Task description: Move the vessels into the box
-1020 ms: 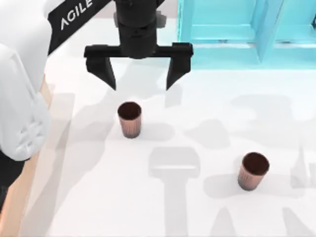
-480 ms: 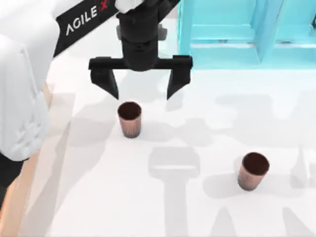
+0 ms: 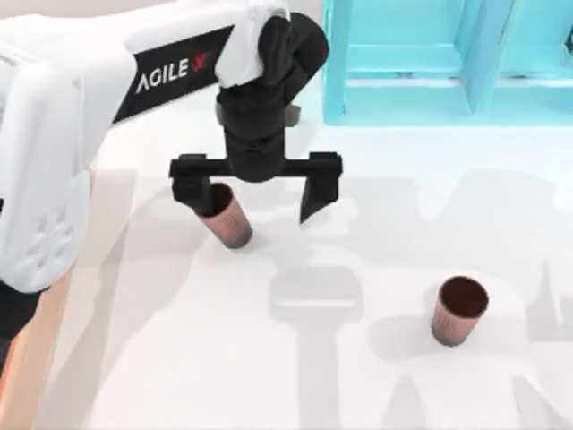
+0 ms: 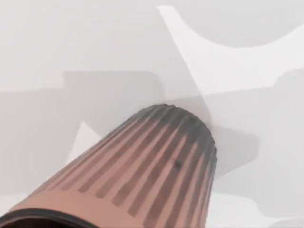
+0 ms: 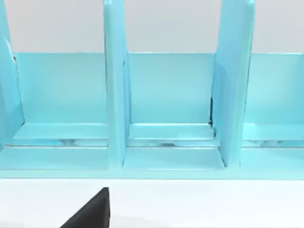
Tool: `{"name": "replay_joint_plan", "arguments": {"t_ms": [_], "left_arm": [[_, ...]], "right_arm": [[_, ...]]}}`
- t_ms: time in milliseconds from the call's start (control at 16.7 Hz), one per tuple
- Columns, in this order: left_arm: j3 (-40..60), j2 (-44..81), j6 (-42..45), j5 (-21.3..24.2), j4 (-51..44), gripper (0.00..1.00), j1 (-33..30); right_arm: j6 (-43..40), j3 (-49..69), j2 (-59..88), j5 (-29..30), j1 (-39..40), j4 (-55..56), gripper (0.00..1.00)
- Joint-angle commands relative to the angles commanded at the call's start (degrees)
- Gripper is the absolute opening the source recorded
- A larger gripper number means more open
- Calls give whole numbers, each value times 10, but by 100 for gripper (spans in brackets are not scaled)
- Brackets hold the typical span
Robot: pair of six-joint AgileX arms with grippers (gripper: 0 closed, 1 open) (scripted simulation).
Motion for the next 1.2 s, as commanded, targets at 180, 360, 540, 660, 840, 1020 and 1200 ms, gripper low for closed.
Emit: {"name": "replay_joint_plan", "arguments": {"t_ms": [180,360,540,660,840,1020,1200], "left_arm": [[-4,0,0,0,4,100,0],[-4,0,0,0,4,85,0],[-4,0,0,0,4,62,0],[-4,0,0,0,4,47,0],[-4,0,0,0,4,25,0],[-4,0,0,0,4,2,0],[-4,0,0,0,4,0,0]], "right_arm": [[0,0,0,0,0,0,100],[0,0,0,0,0,0,100],[0,0,0,0,0,0,100],[0,0,0,0,0,0,100],[0,0,0,0,0,0,100],[0,0,0,0,0,0,100],[0,0,0,0,0,0,100]]}}
